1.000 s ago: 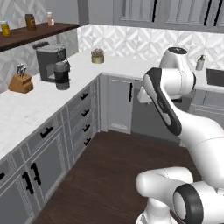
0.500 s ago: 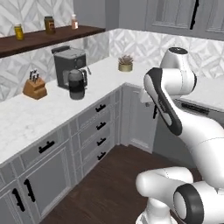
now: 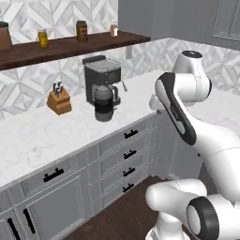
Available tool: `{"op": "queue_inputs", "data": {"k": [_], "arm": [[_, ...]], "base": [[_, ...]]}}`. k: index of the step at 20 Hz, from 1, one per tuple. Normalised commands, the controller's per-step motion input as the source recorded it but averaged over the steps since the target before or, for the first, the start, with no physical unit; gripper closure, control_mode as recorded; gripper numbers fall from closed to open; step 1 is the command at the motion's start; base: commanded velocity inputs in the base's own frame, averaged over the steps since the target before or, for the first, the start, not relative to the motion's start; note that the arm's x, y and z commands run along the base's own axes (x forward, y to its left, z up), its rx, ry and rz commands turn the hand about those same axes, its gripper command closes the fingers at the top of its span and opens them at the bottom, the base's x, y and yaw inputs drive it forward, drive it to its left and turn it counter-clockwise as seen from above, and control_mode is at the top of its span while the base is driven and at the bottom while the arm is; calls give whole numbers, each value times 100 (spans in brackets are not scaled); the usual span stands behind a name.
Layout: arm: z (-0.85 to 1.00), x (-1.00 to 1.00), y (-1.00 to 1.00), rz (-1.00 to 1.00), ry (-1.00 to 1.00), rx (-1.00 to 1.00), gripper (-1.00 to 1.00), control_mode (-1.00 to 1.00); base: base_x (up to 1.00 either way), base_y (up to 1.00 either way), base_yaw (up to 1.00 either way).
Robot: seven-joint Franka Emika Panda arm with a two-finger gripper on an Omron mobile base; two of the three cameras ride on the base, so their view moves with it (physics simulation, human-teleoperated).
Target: Navigate to the electric kettle.
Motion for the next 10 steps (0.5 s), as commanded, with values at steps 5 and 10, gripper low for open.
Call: {"op": "queue_inputs", "data": {"k": [5, 10], "arm": [[0, 0, 0, 0, 0, 0, -100, 100], [0, 0, 0, 0, 0, 0, -100, 100]], "base": [[88, -24, 53], [77, -47, 51]]}}
